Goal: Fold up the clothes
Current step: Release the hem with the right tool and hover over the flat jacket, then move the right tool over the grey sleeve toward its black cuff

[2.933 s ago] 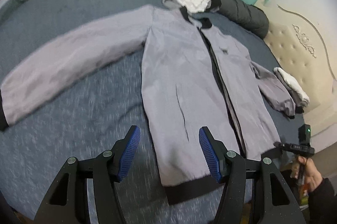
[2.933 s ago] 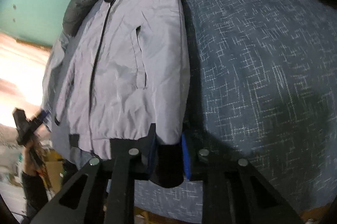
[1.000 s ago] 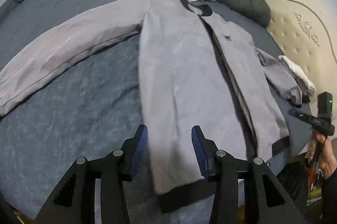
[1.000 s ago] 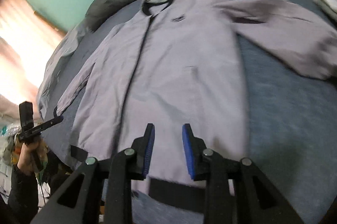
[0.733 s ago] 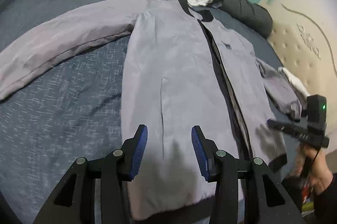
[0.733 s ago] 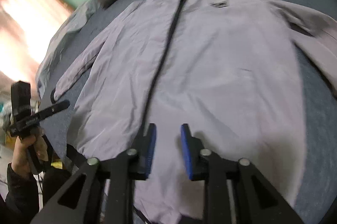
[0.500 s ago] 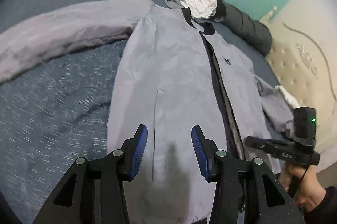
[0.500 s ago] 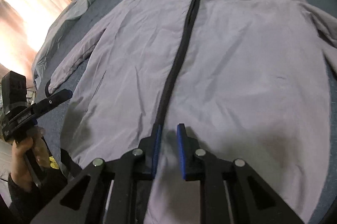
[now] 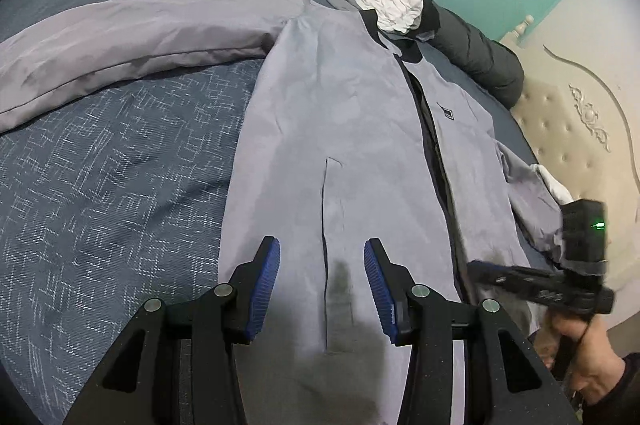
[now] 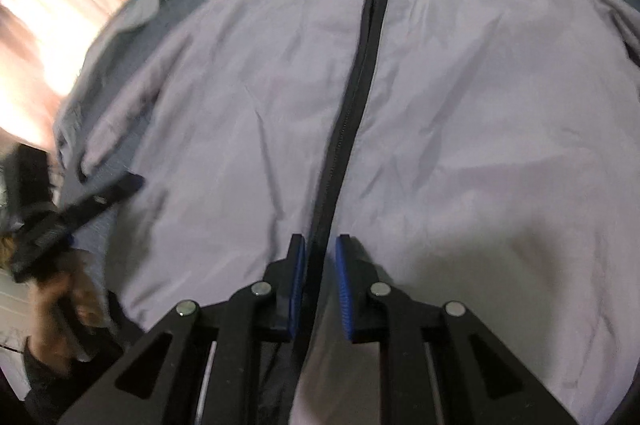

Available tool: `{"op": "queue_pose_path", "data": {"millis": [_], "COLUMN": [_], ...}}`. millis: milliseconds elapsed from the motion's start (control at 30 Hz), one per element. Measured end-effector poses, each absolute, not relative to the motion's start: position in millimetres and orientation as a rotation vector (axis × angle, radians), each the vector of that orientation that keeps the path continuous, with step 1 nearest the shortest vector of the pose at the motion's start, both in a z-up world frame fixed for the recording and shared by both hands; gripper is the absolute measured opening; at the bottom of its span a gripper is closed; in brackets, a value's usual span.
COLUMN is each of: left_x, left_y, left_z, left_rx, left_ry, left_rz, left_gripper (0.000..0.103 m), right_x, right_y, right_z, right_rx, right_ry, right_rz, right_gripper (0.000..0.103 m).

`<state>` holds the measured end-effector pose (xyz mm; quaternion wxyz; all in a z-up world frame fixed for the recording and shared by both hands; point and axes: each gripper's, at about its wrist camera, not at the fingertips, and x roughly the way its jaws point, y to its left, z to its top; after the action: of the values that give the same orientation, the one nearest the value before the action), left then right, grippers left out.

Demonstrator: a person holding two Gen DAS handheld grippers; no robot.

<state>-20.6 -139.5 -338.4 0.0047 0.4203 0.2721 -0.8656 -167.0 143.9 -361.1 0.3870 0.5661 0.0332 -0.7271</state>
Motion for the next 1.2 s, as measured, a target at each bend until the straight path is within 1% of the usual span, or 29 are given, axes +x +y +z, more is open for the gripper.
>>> {"op": "queue_pose_path", "data": {"millis": [100, 233, 433, 633, 767, 900, 967, 1067, 1133, 1200], "left_x": [-20, -21, -18, -16, -18, -18, -19, -19, -20, -21], "left_y": [-140, -140, -140, -143, -142, -138, -137, -136, -135, -134], "left_z": [-337, -335, -334, -334, -333, -332, -333, -334, -333, -333], "left_rx": [1.309, 1.298, 1.295, 1.292, 1.290, 1.293, 1.302, 1.306, 1.308, 1.311], "left_ry": [0.857, 0.858, 0.858, 0.867, 0.864, 0.847, 0.845, 0.845, 0.838, 0.833], "left_rz": [-2.712, -2.716, -2.718, -2.715, -2.721, -2.729, -2.725, -2.726, -2.729, -2.730], "left_gripper": [0.049, 0.051, 0.052, 0.053, 0.053, 0.053, 0.053, 0.053, 0.053, 0.053], "right_x": [-163, -164, -149, -138, -133, -139, -141, -149, -156, -161], "right_y": [162, 172, 161, 162, 160, 164, 161, 167, 183, 196], "right_z": [-347, -358, -375, -368, -381, -374, -381, -380, -370, -358], "right_rx": [1.410, 1.468, 1.487, 1.466, 1.484, 1.474, 1.499, 1.509, 1.488, 1.449], "right_ry": [0.073, 0.100, 0.233, 0.297, 0.348, 0.258, 0.289, 0.205, 0.106, 0.057], "right_rz": [-1.886, -1.893, -1.894, -1.871, -1.852, -1.863, -1.844, -1.826, -1.822, -1.846], "right_gripper": [0.015, 0.015, 0.015, 0.015, 0.015, 0.015, 0.015, 0.015, 0.015, 0.015]}}
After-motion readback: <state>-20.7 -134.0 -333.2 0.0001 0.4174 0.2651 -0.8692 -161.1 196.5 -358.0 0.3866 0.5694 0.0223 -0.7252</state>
